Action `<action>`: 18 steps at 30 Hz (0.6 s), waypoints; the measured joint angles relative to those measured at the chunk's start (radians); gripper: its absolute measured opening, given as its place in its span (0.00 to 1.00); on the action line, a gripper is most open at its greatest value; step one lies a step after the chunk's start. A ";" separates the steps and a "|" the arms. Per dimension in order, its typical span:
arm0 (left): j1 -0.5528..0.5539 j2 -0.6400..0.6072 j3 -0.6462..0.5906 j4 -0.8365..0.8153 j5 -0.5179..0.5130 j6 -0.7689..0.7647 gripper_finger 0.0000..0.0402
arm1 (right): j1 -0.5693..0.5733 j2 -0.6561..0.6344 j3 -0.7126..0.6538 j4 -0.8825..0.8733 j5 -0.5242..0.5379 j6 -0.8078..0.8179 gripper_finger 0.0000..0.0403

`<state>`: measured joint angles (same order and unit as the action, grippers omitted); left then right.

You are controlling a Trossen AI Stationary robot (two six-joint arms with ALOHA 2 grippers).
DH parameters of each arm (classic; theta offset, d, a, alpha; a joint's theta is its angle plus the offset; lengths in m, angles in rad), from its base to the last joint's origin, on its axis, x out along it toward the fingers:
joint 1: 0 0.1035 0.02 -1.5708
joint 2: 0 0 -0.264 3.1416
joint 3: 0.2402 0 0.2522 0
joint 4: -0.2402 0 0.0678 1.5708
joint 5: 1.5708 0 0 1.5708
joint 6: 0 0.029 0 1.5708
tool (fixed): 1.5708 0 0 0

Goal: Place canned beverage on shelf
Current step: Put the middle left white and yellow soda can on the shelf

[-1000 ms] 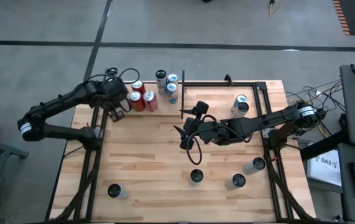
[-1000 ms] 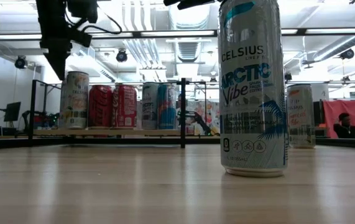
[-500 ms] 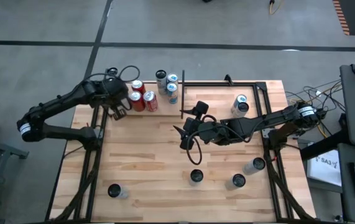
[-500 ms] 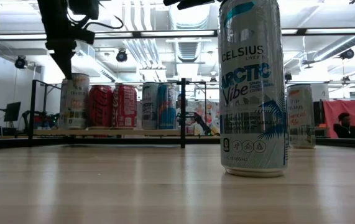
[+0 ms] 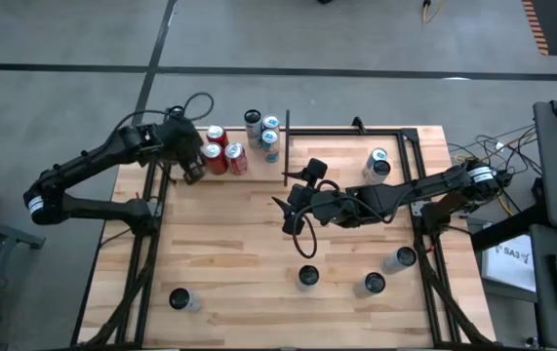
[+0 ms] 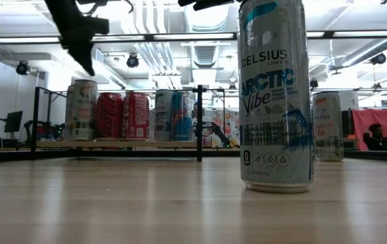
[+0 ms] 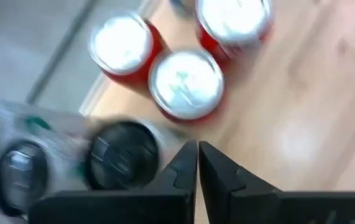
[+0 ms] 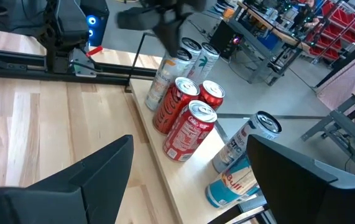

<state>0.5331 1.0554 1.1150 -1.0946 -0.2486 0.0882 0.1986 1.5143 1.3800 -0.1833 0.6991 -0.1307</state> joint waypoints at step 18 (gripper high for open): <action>0.037 0.101 0.020 0.045 -0.213 0.034 0.00 | 0.000 0.000 -0.002 -0.002 0.000 0.007 0.75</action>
<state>0.5705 1.1560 1.1355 -1.0492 -0.4613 0.1226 0.1986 1.5146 1.3777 -0.1848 0.6991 -0.1238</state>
